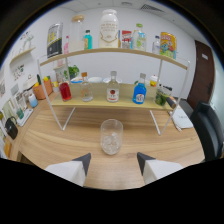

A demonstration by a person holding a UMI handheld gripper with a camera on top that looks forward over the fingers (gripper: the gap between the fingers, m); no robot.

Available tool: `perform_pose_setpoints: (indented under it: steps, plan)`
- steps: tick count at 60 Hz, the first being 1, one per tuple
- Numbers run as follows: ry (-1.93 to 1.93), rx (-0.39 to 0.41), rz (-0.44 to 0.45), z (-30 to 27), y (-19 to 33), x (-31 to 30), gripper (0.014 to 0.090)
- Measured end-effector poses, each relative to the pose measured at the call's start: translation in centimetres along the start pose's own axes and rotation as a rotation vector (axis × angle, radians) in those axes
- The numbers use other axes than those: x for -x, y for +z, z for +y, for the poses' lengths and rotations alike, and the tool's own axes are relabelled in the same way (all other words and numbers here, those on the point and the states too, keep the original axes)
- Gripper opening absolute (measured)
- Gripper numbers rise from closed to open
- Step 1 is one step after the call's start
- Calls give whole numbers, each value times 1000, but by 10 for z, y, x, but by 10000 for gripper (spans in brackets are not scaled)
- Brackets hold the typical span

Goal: Make me a cup of Mojito.

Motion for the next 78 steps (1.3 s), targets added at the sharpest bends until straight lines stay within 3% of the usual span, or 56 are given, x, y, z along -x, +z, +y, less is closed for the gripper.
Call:
perform_pose_setpoints:
  steps: [23,37,55,78]
  plan:
    - [1,-2,10,23,-22,-9,865]
    - [9,10,35,31,-41,-61,864]
    - [-10,-83,73,-59,-21,-141,867]
    - [7,-103,-22,-129,68,-170,853]
